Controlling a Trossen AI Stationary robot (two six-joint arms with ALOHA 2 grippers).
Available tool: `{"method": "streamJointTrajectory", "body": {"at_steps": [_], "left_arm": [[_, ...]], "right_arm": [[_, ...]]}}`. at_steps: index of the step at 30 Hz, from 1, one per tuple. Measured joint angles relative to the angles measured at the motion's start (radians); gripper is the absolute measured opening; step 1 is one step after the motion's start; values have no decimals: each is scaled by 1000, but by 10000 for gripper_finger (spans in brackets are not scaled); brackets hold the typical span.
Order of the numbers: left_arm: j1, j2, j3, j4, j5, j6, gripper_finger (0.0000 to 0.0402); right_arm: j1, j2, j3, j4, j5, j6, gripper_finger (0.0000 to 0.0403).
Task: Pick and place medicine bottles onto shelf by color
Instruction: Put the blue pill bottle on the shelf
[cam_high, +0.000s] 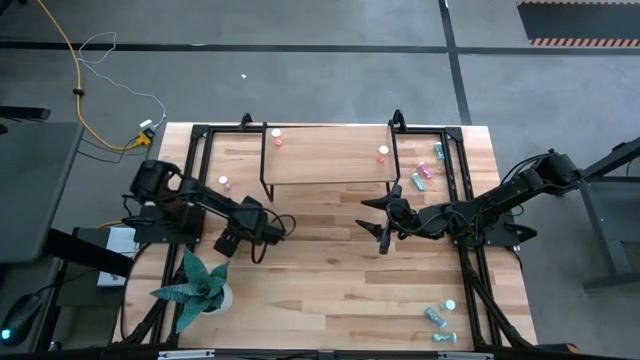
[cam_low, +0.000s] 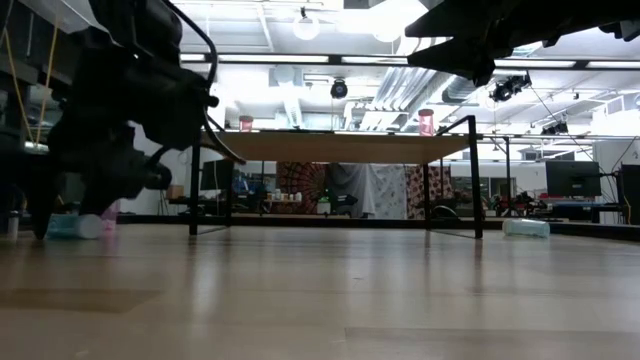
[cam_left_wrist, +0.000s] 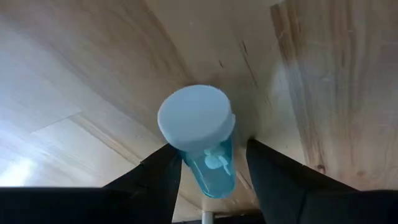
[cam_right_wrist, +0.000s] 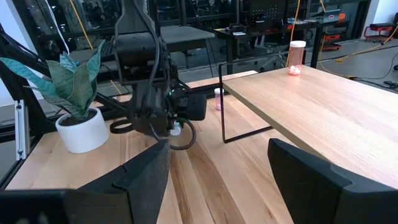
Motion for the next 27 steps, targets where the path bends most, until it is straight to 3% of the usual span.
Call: {"method": "streamJointTrajectory", "body": {"at_steps": [8, 20, 27], "left_arm": [[0, -9, -3, 10, 2, -39, 166], [0, -19, -3, 12, 50, -118, 89], [-2, -20, 71, -51, 139, -177, 93]], "right_arm": [[0, 0, 0, 0, 0, 0, 262], [0, 0, 0, 0, 0, 0, 262], [0, 0, 0, 0, 0, 0, 262]]}}
